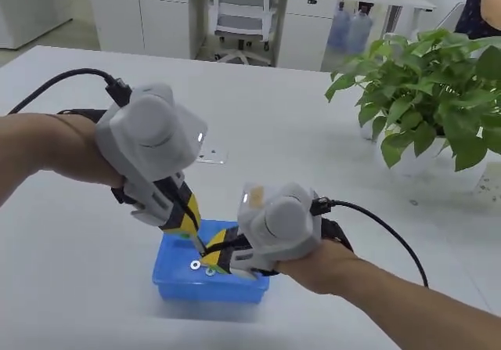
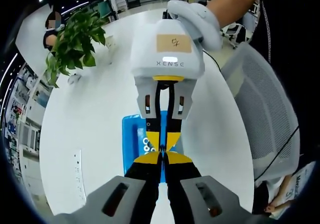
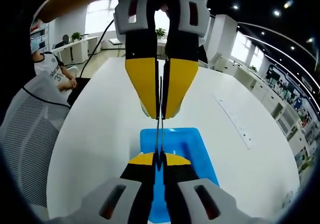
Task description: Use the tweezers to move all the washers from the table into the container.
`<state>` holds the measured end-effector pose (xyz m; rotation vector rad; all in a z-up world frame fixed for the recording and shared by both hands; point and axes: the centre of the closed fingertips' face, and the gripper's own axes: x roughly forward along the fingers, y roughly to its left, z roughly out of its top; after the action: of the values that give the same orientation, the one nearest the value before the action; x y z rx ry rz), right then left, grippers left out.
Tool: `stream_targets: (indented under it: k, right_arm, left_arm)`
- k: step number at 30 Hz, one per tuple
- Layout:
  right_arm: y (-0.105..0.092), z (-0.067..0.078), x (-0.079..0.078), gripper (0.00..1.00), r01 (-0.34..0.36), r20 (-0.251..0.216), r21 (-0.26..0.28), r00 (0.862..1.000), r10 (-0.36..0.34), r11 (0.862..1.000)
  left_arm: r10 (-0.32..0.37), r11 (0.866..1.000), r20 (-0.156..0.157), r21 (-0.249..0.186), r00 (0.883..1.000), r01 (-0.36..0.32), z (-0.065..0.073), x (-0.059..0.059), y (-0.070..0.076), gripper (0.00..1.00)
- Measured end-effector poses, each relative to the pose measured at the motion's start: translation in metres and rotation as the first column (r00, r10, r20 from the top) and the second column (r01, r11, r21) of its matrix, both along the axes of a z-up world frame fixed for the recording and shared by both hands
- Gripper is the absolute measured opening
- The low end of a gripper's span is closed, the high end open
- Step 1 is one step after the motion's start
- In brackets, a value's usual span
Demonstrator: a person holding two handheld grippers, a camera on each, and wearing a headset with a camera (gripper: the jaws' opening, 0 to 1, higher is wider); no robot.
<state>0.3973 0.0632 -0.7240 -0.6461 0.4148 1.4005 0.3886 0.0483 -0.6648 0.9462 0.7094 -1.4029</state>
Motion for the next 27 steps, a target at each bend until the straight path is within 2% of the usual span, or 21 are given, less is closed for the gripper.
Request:
stream_targets:
  k: [12,16,20,22,27]
  right_arm:
    - [-0.008,0.004,-0.013,0.04,-0.012,0.009,-0.022,1.000,0.012,1.000]
    - [-0.010,0.001,-0.016,0.04,-0.016,0.008,-0.047,1.000,0.016,0.999]
    - [-0.009,0.000,-0.020,0.04,-0.029,0.016,-0.066,0.999,0.030,0.997]
    - [-0.011,-0.003,-0.022,0.04,-0.035,0.018,-0.086,0.999,0.037,0.996]
    - [-0.013,-0.005,-0.025,0.05,-0.041,0.014,-0.095,0.999,0.042,0.995]
  left_arm:
    - [-0.015,1.000,0.003,-0.006,1.000,0.015,0.000,-0.014,-0.002,0.06]
    - [-0.024,1.000,0.012,0.006,1.000,0.024,-0.005,-0.017,0.000,0.06]
    - [-0.034,0.998,0.020,0.045,0.999,0.033,-0.016,-0.018,0.006,0.07]
    - [-0.037,0.998,0.023,0.046,0.999,0.036,-0.018,-0.020,0.005,0.07]
    - [-0.035,0.999,0.017,0.034,0.999,0.034,-0.019,-0.023,0.005,0.07]
